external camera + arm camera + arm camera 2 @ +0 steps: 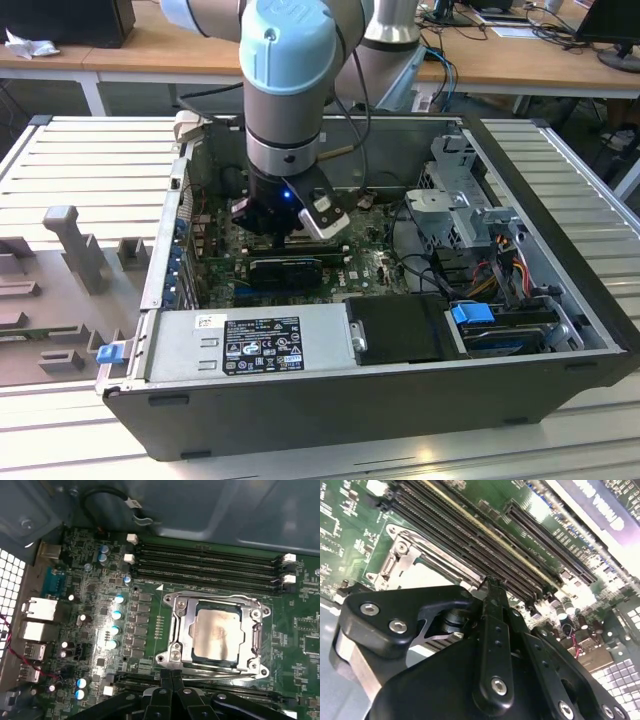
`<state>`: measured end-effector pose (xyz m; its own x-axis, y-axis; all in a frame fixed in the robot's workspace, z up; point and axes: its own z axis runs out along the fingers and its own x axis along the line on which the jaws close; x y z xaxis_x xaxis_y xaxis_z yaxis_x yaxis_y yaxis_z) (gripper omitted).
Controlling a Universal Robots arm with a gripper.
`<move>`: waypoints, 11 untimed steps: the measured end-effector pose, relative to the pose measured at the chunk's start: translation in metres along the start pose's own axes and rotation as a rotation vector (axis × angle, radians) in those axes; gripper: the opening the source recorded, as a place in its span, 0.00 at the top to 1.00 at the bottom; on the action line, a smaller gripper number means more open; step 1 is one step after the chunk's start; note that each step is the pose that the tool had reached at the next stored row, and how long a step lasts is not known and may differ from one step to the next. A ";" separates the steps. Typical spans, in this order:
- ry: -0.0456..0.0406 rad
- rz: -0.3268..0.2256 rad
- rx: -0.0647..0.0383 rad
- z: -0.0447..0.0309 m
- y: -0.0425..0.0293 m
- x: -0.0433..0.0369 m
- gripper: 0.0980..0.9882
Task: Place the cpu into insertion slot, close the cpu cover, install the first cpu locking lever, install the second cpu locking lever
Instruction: 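Install the second cpu locking lever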
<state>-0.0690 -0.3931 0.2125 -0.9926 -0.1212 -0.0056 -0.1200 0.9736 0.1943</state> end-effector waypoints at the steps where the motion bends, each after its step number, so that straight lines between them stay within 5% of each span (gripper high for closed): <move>1: -0.0011 0.000 -0.010 0.0003 -0.0011 0.0007 0.99; 5: -0.0034 -0.002 -0.031 0.0037 -0.0029 0.0032 0.99; 11: -0.0043 -0.003 -0.039 0.0079 -0.0034 0.0058 0.99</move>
<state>-0.0745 -0.3956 0.2041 -0.9924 -0.1227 -0.0104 -0.1218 0.9650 0.2324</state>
